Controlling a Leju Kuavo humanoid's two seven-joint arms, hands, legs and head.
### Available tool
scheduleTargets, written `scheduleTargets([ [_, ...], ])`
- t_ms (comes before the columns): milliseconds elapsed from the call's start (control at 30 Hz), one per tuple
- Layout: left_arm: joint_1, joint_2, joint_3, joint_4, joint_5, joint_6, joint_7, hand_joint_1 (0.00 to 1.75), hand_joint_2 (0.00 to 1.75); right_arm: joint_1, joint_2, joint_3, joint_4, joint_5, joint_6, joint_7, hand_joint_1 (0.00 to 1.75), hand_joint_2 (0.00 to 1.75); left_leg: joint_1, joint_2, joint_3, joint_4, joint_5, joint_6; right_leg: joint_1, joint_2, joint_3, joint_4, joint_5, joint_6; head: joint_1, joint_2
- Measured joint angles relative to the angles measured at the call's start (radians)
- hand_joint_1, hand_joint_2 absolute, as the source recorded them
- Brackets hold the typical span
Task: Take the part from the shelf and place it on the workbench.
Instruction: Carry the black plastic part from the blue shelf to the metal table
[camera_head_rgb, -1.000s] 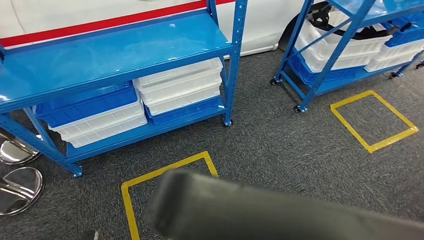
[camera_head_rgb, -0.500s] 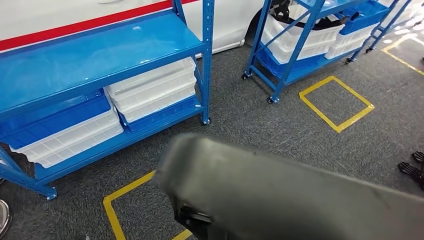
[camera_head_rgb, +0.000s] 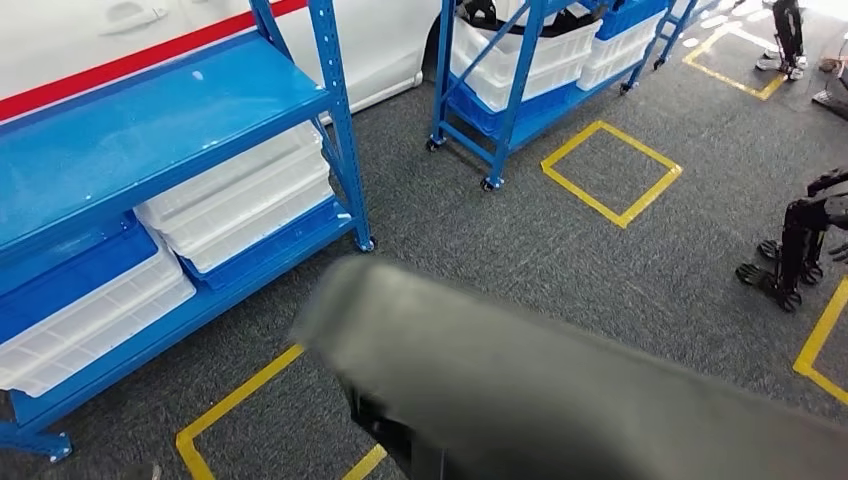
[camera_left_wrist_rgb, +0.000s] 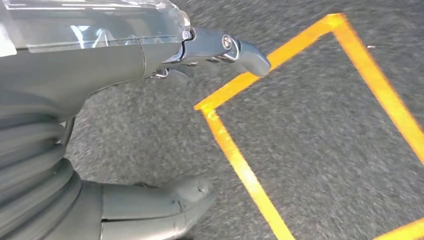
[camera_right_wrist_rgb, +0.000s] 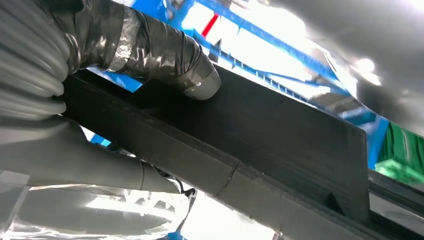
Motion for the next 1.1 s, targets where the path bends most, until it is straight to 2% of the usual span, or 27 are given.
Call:
scheduleTargets([
  [33,0.002,0.002,0.001,0.000,0.001,-0.002,0.000,0.00,1.75,0.000,0.002,0.000,0.001,0.002,-0.002,0.000,1.75,1.75,0.000,-0.023,-0.029,0.063,-0.031,-0.001,0.001,0.011,0.000,-0.002,0.002,-0.003,0.000,0.000],
  [67,0.004,0.005,0.003,0.000,0.001,-0.004,0.000,0.00,1.75,0.001,0.004,0.000,0.002,0.005,-0.005,0.000,1.75,1.75,0.000,-0.034,-0.061,0.127,-0.056,-0.002,0.001,0.023,-0.001,-0.001,0.002,-0.003,0.000,0.000],
  [100,0.005,0.008,0.004,0.000,0.003,-0.007,0.001,0.00,1.75,0.004,0.004,-0.001,0.002,0.011,-0.010,-0.001,1.75,1.75,0.000,-0.039,-0.085,0.172,-0.066,-0.004,0.001,0.036,-0.002,0.002,0.002,-0.003,0.000,0.000],
  [133,0.005,0.009,0.006,0.000,0.006,-0.010,0.001,0.00,1.75,0.010,0.004,-0.003,0.002,0.018,-0.019,-0.001,1.75,1.75,0.001,-0.040,-0.095,0.184,-0.057,-0.006,0.000,0.049,-0.002,0.005,0.001,-0.002,0.000,0.000],
  [167,0.005,0.011,0.009,0.000,0.009,-0.012,0.003,0.00,1.75,0.017,0.004,-0.005,0.000,0.024,-0.031,-0.001,1.75,1.75,0.002,-0.042,-0.087,0.158,-0.028,-0.008,-0.001,0.062,-0.003,0.010,-0.002,0.001,0.000,0.000],
  [200,0.005,0.013,0.012,0.000,0.013,-0.013,0.006,0.00,1.75,0.025,0.004,-0.009,-0.003,0.030,-0.044,-0.002,1.75,1.75,0.005,-0.051,-0.062,0.100,0.013,-0.011,-0.003,0.074,-0.004,0.018,-0.006,0.005,0.000,0.000],
  [267,0.011,0.018,0.022,0.000,0.019,-0.012,0.015,0.00,1.75,0.046,0.004,-0.019,-0.014,0.039,-0.073,-0.002,1.75,1.75,0.012,-0.094,-0.014,-0.012,0.059,-0.013,-0.005,0.100,-0.013,0.041,-0.016,0.016,0.000,0.000],
  [300,0.017,0.022,0.026,0.000,0.020,-0.011,0.020,0.00,1.75,0.056,0.004,-0.024,-0.022,0.044,-0.088,-0.002,1.75,1.75,0.013,-0.111,-0.001,-0.041,0.064,-0.011,-0.005,0.112,-0.021,0.051,-0.019,0.021,0.000,0.000],
  [333,0.023,0.026,0.030,0.000,0.020,-0.011,0.025,0.00,1.75,0.067,0.004,-0.028,-0.029,0.049,-0.103,-0.002,1.75,1.75,0.012,-0.118,0.001,-0.048,0.059,-0.006,-0.005,0.125,-0.029,0.057,-0.019,0.027,0.000,0.000],
  [400,0.030,0.032,0.037,0.000,0.020,-0.010,0.032,0.00,1.75,0.089,0.004,-0.036,-0.041,0.052,-0.128,-0.002,1.75,1.75,0.011,-0.098,0.002,-0.050,0.063,0.006,-0.007,0.144,-0.038,0.060,-0.015,0.036,0.000,0.000],
  [433,0.030,0.037,0.041,-0.001,0.020,-0.010,0.034,0.00,1.75,0.098,0.004,-0.038,-0.048,0.051,-0.137,-0.002,1.75,1.75,0.012,-0.087,0.003,-0.052,0.065,0.012,-0.006,0.135,-0.042,0.066,-0.019,0.041,0.000,0.000],
  [467,0.030,0.040,0.045,-0.002,0.020,-0.010,0.036,0.00,1.75,0.104,0.004,-0.039,-0.053,0.051,-0.143,-0.002,1.75,1.75,0.014,-0.075,0.003,-0.054,0.067,0.018,-0.005,0.113,-0.053,0.088,-0.034,0.046,0.000,0.000],
  [533,0.031,0.047,0.054,-0.003,0.021,-0.009,0.040,0.00,1.75,0.109,0.003,-0.040,-0.061,0.054,-0.152,-0.002,1.75,1.75,0.013,-0.051,0.004,-0.056,0.067,0.024,-0.005,0.051,-0.100,0.188,-0.090,0.056,0.001,0.000],
  [567,0.033,0.047,0.058,-0.003,0.021,-0.008,0.042,0.00,1.75,0.110,0.003,-0.040,-0.063,0.056,-0.155,-0.002,1.75,1.75,0.011,-0.038,0.004,-0.056,0.067,0.026,-0.007,0.033,-0.132,0.253,-0.120,0.060,0.001,0.000],
  [600,0.034,0.048,0.064,-0.003,0.021,-0.006,0.045,0.00,1.75,0.112,0.002,-0.039,-0.063,0.055,-0.157,-0.002,1.75,1.75,0.009,-0.024,0.004,-0.056,0.065,0.027,-0.009,0.025,-0.157,0.303,-0.137,0.061,0.001,0.000],
  [633,0.034,0.048,0.068,-0.003,0.021,-0.003,0.046,0.00,1.75,0.113,0.002,-0.039,-0.063,0.051,-0.156,-0.002,1.75,1.75,0.007,-0.011,0.004,-0.056,0.064,0.027,-0.010,0.022,-0.166,0.323,-0.136,0.061,0.001,0.000],
  [667,0.033,0.047,0.072,-0.003,0.018,-0.001,0.047,0.00,1.75,0.113,0.002,-0.039,-0.063,0.045,-0.153,-0.002,1.75,1.75,0.005,0.001,0.006,-0.056,0.062,0.027,-0.009,0.020,-0.155,0.305,-0.116,0.057,0.001,0.000],
  [700,0.032,0.047,0.075,-0.003,0.014,0.002,0.045,0.00,1.75,0.113,0.002,-0.039,-0.064,0.039,-0.147,-0.002,1.75,1.75,0.004,0.012,0.009,-0.057,0.060,0.027,-0.005,0.014,-0.126,0.251,-0.083,0.050,0.001,0.000],
  [767,0.032,0.042,0.077,-0.003,0.001,0.008,0.042,0.00,1.75,0.112,0.001,-0.039,-0.067,0.029,-0.133,-0.002,1.75,1.75,0.000,0.031,0.015,-0.060,0.057,0.025,0.009,-0.023,-0.054,0.114,-0.035,0.028,0.000,0.000],
  [800,0.033,0.039,0.077,-0.003,-0.005,0.013,0.043,0.00,1.75,0.112,0.001,-0.039,-0.070,0.027,-0.127,-0.002,1.75,1.75,-0.001,0.040,0.018,-0.063,0.056,0.023,0.016,-0.038,-0.032,0.070,-0.025,0.018,0.000,0.000],
  [833,0.035,0.035,0.078,-0.003,-0.011,0.018,0.047,0.00,1.75,0.112,0.001,-0.039,-0.072,0.024,-0.122,-0.002,1.75,1.75,-0.001,0.049,0.020,-0.067,0.057,0.019,0.021,-0.046,-0.023,0.049,-0.025,0.010,0.000,0.000],
  [900,0.036,0.025,0.079,-0.003,-0.023,0.029,0.064,0.00,1.75,0.115,0.002,-0.038,-0.075,0.024,-0.116,-0.002,1.75,1.75,-0.003,0.067,0.029,-0.079,0.058,0.011,0.024,-0.029,-0.019,0.034,-0.019,0.003,0.000,0.000],
  [933,0.036,0.021,0.079,-0.003,-0.030,0.035,0.074,0.00,1.75,0.119,0.002,-0.037,-0.075,0.025,-0.114,-0.002,1.75,1.75,-0.003,0.062,0.034,-0.080,0.054,0.007,0.020,-0.020,-0.011,0.021,-0.013,0.001,0.000,0.000],
  [1000,0.037,0.012,0.078,-0.003,-0.044,0.043,0.087,0.00,1.75,0.126,0.004,-0.034,-0.076,0.028,-0.113,-0.002,1.75,1.75,-0.002,0.017,0.021,-0.036,0.022,0.002,0.012,-0.003,0.009,-0.008,-0.001,-0.004,0.000,0.000],
  [1033,0.041,0.011,0.078,-0.003,-0.050,0.045,0.091,0.00,1.75,0.129,0.005,-0.031,-0.076,0.029,-0.112,-0.002,1.75,1.75,0.000,-0.012,-0.003,0.017,-0.005,0.000,0.009,0.006,0.014,-0.015,0.002,-0.005,0.000,0.000],
  [1067,0.045,0.010,0.078,-0.003,-0.053,0.046,0.093,0.00,1.75,0.130,0.006,-0.028,-0.075,0.028,-0.109,-0.002,1.75,1.75,0.001,-0.030,-0.035,0.080,-0.033,-0.003,0.008,0.018,0.014,-0.015,0.001,-0.007,0.000,0.000],
  [1100,0.050,0.009,0.078,-0.003,-0.053,0.047,0.093,0.00,1.75,0.131,0.007,-0.025,-0.074,0.026,-0.102,-0.002,1.75,1.75,0.002,-0.038,-0.066,0.137,-0.052,-0.005,0.008,0.030,0.013,-0.011,-0.001,-0.008,0.000,0.000],
])
